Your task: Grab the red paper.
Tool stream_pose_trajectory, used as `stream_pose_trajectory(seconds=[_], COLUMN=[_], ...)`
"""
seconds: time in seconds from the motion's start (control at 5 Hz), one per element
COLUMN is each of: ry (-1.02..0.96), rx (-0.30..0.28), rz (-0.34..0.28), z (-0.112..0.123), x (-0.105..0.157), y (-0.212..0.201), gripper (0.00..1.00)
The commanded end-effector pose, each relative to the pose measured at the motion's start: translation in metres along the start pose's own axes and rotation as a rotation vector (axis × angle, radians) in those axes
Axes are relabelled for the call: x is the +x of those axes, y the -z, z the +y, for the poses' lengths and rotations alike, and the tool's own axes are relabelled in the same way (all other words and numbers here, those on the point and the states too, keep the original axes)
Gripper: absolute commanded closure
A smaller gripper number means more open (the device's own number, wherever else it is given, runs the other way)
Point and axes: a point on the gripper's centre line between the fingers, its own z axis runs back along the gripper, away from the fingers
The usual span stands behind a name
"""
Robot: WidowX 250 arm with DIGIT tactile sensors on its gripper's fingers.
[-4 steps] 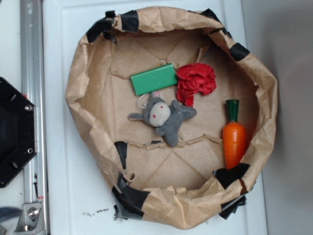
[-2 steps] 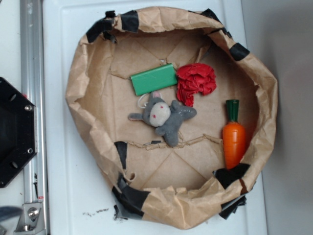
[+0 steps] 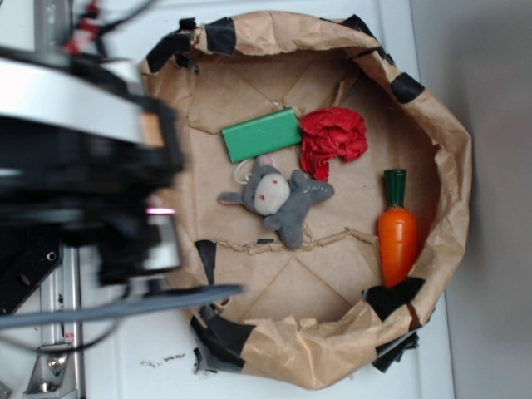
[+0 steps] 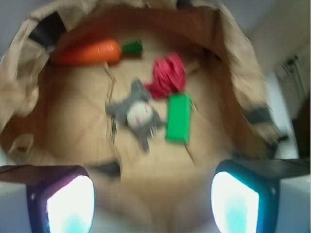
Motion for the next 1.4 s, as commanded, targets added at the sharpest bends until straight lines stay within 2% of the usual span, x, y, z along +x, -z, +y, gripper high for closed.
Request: stream_pose_trajectory(seconds=[0.0,0.2,0.4,0.6,0.8,1.0,1.2], ry=[-0.033,-0.097,-0.307,-0.404,-0.346,-0.278,-0.279], rx=[0.020,0.067,0.052,-0.014,-0.019,-0.011,0.003], rz=[-0.034,0.014,0.039,0.072,0.067,0.017,0.006], z=[0.020,0.037,0.044,0.031,0.017,0.015,0.020], x=[0.059,0.064,0.062,0.079,0.095,0.106,0.108], y=[0.066,0.106,0.127,0.145,0.152,0.151,0.142], gripper=[0.00,0.00,0.00,0.00,0.00,0.44,1.00])
